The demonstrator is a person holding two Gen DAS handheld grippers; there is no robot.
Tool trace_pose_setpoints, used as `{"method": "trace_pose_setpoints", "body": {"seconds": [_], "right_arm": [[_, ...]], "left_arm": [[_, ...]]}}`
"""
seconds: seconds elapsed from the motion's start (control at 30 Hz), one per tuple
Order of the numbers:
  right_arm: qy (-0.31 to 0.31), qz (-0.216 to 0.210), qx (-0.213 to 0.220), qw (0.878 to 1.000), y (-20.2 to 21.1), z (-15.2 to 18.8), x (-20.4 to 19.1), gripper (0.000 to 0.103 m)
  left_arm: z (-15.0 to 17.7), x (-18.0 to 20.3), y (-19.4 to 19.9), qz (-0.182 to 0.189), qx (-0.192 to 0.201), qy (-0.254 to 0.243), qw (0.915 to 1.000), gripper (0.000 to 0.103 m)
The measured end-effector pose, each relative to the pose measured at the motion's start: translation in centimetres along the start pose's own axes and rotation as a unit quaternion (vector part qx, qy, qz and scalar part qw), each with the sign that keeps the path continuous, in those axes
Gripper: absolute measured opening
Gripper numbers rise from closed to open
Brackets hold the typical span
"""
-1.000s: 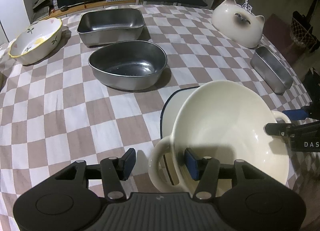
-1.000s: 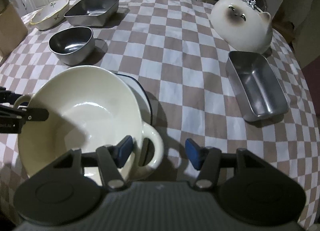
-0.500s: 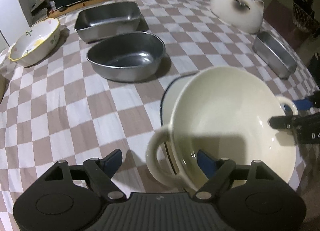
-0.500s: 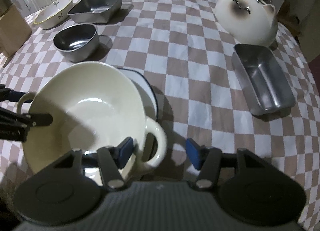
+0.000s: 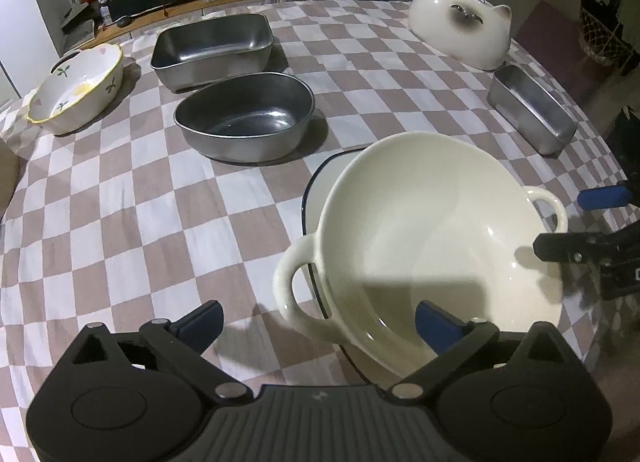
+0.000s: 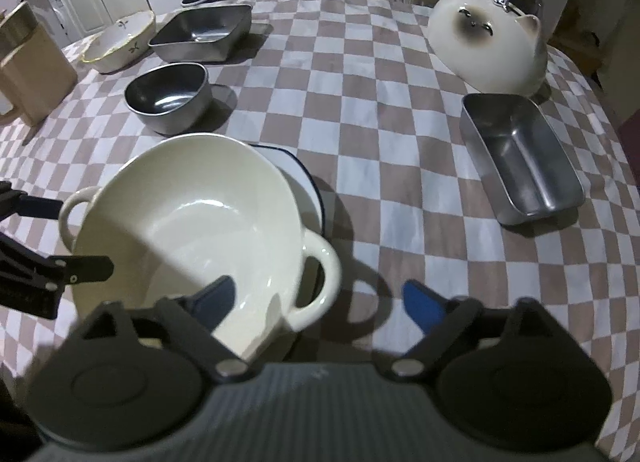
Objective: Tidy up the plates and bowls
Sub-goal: 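Move both grippers toward the yellow-rimmed floral bowl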
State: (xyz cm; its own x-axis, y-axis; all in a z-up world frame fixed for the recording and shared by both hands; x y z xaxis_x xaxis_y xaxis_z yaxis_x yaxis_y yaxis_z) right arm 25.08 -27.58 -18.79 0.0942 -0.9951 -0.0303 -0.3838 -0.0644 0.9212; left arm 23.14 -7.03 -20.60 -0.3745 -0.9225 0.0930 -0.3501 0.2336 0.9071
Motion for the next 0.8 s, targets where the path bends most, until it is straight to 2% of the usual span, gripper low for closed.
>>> {"method": "trace_pose_setpoints", "body": {"seconds": [0.23, 0.5, 0.6, 0.8], "right_arm": [[-0.002, -0.004, 0.016, 1.0, 1.4, 0.3, -0.3, 0.102], [-0.008, -0.001, 0.063, 0.998, 3.4, -0.6, -1.1, 0.102], [-0.011, -0.004, 0.083, 0.996, 4.1, -1.2, -1.7, 0.102], [-0.009, -0.017, 0.116, 0.993, 4.9, -2.9, -3.5, 0.102]], "left_arm": [[0.2, -0.1, 1.5, 0.007, 0.013, 0.009, 0.9999, 0.103], [-0.4, -1.6, 4.6, 0.017, 0.059, 0.054, 0.9966, 0.103], [-0.6, -2.7, 5.6, 0.013, 0.077, 0.075, 0.9942, 0.103], [-0.7, -5.8, 7.6, 0.018, 0.108, 0.142, 0.9837, 0.103]]}}
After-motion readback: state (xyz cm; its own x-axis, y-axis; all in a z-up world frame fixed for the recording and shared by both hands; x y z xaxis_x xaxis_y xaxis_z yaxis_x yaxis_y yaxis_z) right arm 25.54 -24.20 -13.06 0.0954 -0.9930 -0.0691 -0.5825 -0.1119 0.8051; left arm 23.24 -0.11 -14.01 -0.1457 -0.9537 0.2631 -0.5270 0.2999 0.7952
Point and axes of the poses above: each gripper's, at about its wrist camera, not at the fingertips, and y roughly against the way its jaws point, x to its right, z to its underside, the point moved 7 cm from there along -y, roughly the way its jaws point
